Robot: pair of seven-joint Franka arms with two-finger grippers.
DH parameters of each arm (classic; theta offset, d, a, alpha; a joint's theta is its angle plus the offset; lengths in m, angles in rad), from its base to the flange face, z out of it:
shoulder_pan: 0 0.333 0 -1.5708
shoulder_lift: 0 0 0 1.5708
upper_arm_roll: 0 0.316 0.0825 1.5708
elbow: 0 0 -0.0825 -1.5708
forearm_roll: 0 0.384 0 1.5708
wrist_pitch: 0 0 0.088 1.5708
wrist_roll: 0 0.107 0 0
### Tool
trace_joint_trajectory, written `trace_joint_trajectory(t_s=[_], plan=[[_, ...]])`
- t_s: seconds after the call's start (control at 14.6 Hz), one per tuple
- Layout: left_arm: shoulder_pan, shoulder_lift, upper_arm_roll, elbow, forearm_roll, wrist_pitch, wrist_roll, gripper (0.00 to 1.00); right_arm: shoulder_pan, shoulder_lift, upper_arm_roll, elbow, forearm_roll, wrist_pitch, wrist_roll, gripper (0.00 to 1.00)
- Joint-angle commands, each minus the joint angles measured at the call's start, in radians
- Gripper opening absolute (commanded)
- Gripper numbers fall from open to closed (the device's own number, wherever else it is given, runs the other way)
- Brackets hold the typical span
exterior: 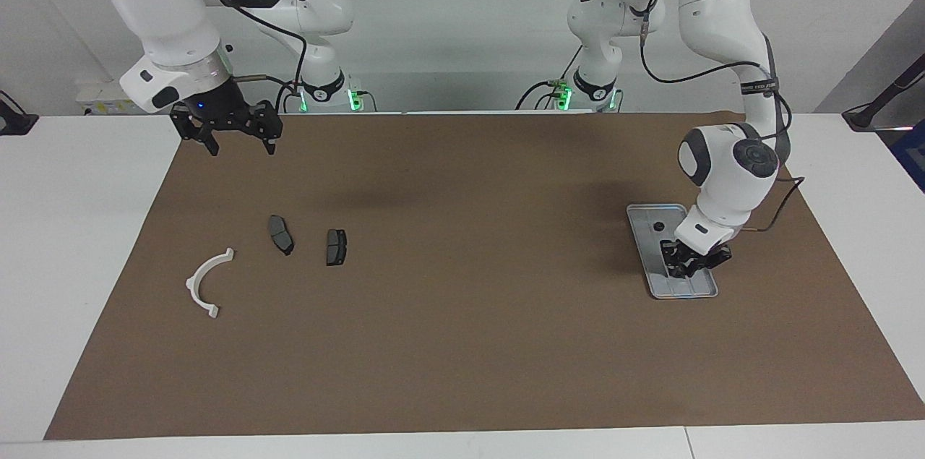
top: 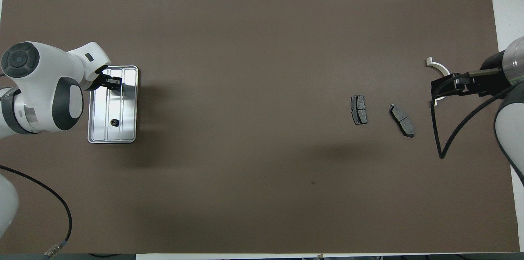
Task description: Pick bearing gear from pile to tray
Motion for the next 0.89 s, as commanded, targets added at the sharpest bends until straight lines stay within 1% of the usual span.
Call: trace_joint_trajectory(t_s=[0.0, 0.75, 0.82], plan=[[-0.005, -0.044, 0.004, -0.050, -0.012, 0.006, -0.008, 0.00, -0.021, -0.007, 0.008, -0.014, 0.026, 0.024, -0.029, 1.00], [-0.007, -0.057, 0.004, -0.093, -0.012, 0.023, -0.006, 0.00, -0.016, -0.013, 0.009, 0.024, 0.026, 0.008, -0.029, 1.00], [-0.005, -0.057, 0.004, -0.089, -0.010, 0.021, -0.005, 0.12, -0.016, -0.015, 0.009, 0.022, 0.026, 0.008, -0.029, 1.00]])
